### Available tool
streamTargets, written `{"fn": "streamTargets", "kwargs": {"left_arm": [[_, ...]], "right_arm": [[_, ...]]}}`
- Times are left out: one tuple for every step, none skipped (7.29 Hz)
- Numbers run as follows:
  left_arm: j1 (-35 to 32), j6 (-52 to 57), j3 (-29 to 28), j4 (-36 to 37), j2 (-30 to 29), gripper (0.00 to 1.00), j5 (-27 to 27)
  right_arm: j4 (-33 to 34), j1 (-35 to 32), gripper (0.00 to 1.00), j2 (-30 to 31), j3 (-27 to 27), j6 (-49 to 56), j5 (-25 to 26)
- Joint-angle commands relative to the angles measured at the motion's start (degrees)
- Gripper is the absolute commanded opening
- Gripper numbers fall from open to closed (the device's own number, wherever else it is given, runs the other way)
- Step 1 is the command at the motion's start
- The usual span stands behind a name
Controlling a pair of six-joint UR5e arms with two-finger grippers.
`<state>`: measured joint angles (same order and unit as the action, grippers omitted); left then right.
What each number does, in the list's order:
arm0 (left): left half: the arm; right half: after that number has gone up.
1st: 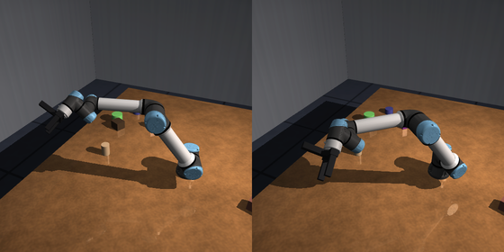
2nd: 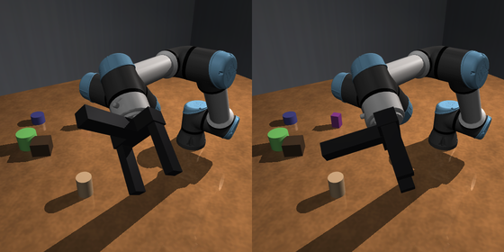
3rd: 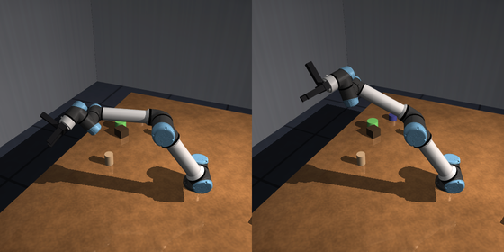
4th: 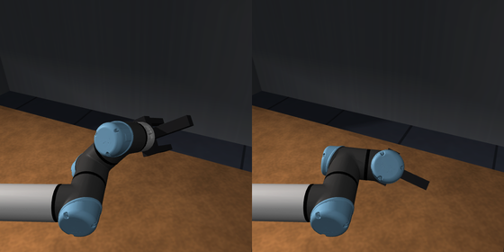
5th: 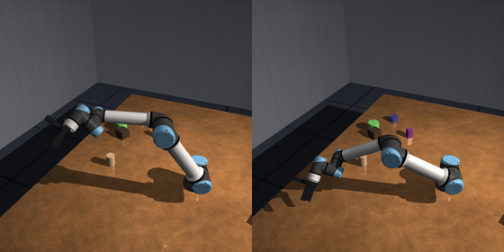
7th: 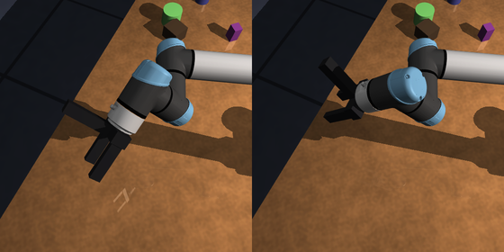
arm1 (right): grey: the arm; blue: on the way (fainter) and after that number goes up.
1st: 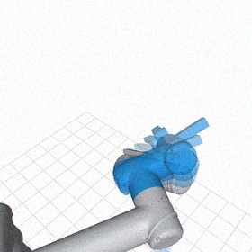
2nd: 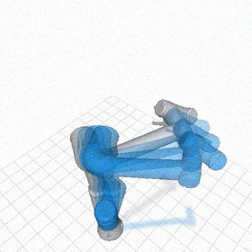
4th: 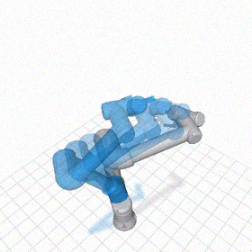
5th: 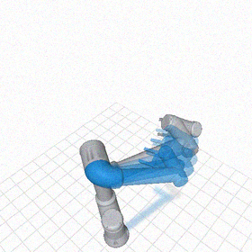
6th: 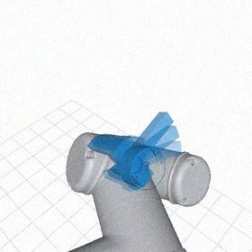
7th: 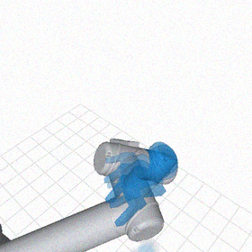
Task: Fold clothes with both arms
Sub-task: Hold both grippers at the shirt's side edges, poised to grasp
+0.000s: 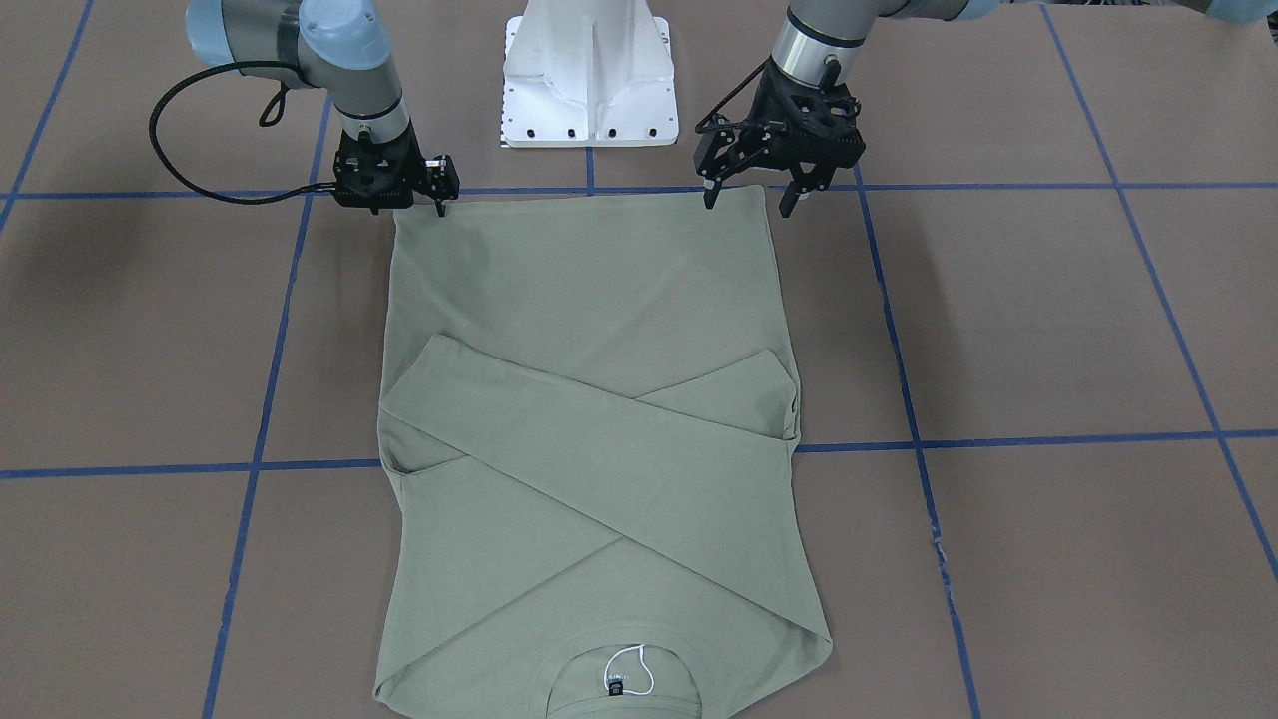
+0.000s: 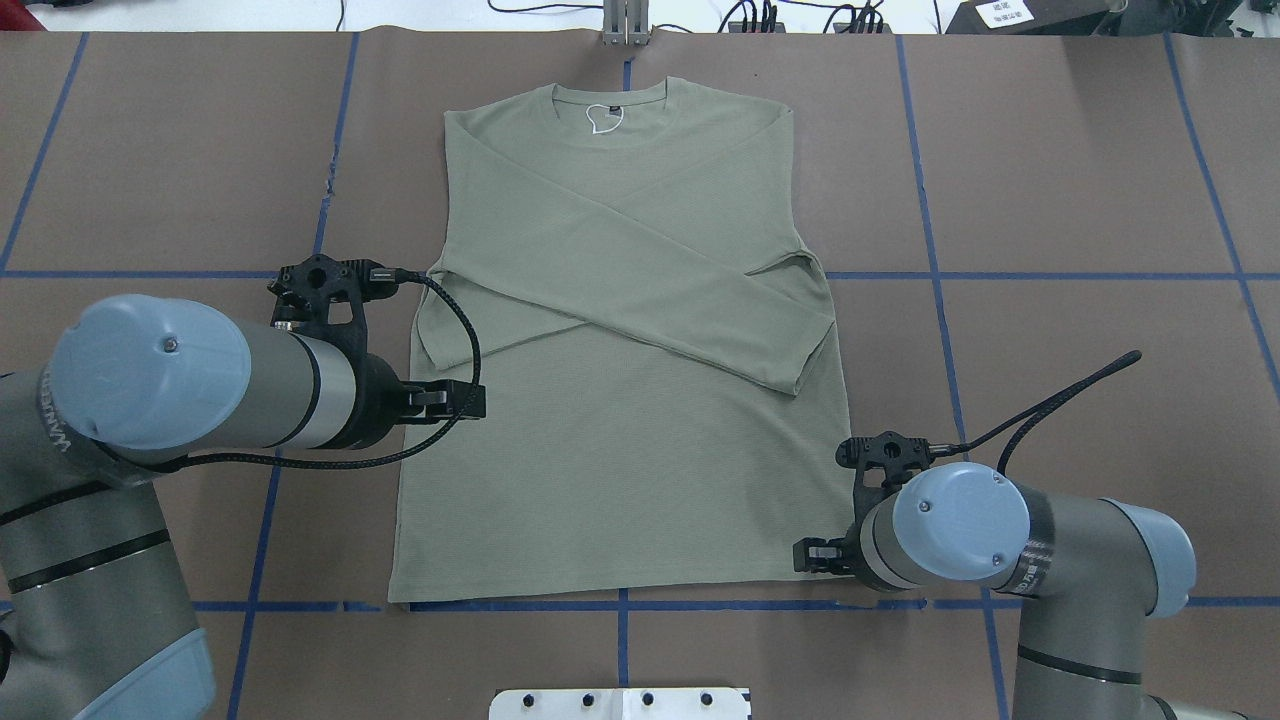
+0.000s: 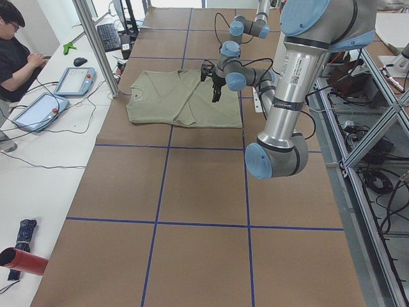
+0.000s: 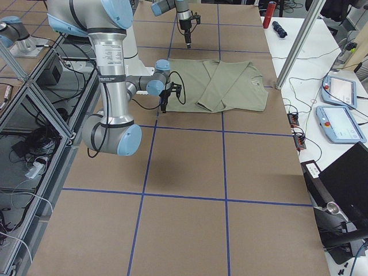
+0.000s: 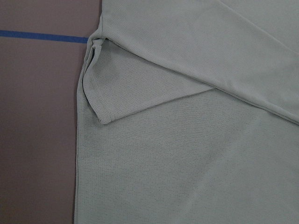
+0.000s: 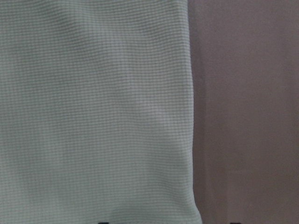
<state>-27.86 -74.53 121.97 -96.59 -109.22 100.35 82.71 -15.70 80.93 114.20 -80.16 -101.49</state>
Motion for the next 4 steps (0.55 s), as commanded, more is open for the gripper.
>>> {"fn": "streamTargets", "kwargs": {"left_arm": [[-0.1, 0.0, 0.3, 0.0, 0.2, 0.99, -0.1], [0.0, 0.0, 0.3, 0.1, 0.2, 0.99, 0.0], [-0.1, 0.1, 0.4, 0.1, 0.2, 0.99, 0.0], [0.0, 0.1, 0.4, 0.1, 0.1, 0.99, 0.0]], "right_arm": [[0.0, -0.1, 0.52, 0.0, 0.1, 0.1, -0.4], [0.0, -0.4, 0.33, 0.0, 0.1, 0.4, -0.6], [0.0, -0.5, 0.27, 0.0, 0.1, 0.4, -0.6], [0.0, -0.8, 0.15, 0.0, 0.7, 0.4, -1.2]]}}
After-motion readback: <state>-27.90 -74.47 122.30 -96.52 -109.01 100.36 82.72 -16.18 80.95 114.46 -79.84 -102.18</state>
